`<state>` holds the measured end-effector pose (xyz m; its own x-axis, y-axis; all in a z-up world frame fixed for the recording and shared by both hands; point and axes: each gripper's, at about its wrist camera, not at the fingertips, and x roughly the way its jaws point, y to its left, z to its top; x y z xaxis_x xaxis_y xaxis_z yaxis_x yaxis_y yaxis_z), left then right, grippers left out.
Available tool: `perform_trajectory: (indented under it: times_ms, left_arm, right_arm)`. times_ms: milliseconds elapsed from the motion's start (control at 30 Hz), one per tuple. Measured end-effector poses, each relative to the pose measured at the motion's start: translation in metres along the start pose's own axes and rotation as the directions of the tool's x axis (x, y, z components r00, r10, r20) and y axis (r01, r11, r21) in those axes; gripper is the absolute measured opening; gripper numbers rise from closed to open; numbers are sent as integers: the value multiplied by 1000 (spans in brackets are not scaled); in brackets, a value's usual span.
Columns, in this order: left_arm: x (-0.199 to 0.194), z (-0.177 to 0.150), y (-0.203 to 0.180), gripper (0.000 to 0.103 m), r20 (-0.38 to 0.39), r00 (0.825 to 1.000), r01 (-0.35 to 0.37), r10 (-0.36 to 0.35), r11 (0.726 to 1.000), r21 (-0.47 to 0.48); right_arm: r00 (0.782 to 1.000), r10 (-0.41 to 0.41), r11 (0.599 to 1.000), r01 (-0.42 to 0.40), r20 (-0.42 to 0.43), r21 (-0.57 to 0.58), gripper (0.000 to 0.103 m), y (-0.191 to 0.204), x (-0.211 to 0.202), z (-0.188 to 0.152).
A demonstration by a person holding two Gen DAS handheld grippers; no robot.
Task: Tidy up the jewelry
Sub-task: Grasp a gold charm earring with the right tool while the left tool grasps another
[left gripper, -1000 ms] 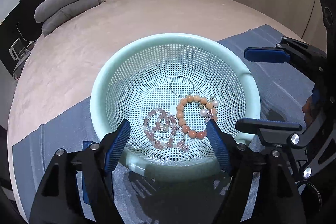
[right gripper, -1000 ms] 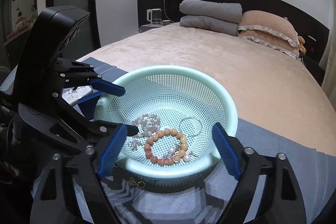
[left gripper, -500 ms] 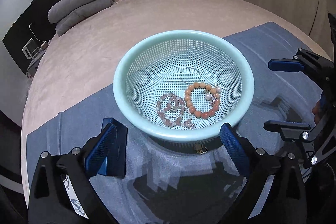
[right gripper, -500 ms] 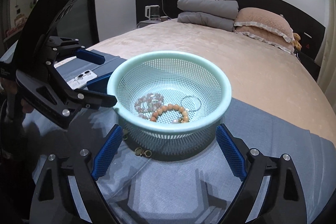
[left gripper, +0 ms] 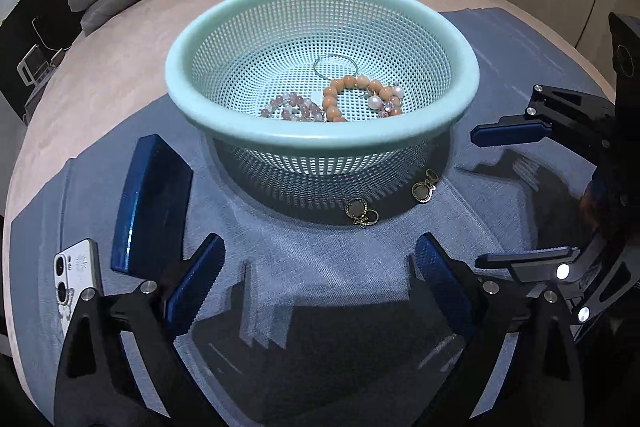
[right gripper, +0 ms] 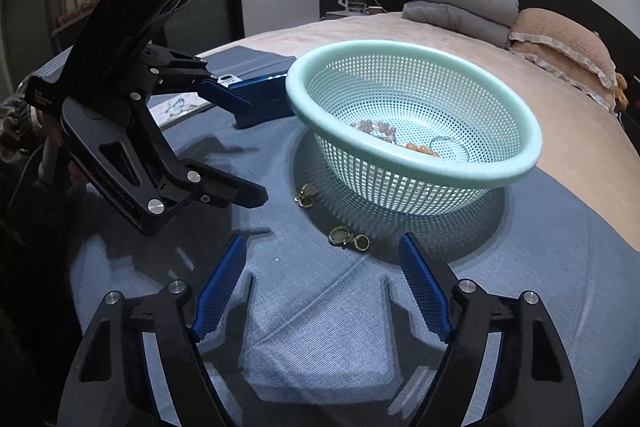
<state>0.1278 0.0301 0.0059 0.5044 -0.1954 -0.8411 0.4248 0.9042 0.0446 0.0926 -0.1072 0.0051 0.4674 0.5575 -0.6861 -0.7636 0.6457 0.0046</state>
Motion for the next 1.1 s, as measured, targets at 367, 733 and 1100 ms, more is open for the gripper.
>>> perform_trajectory:
  times_ms: [367,733,1100]
  left_arm:
    - [30,-1,5,72,-4,1000,25,-26,999,-45]
    - [33,2,-5,29,26,998,60,-58,997,-57]
    - [29,-4,3,4,28,994,109,-106,985,-136]
  right_arm:
    - [997,-7,996,13,-72,88,43,-17,28,3]
    - [995,-42,990,53,-88,131,19,-27,33,6]
    - [998,-48,985,53,-33,167,4,-18,18,0]
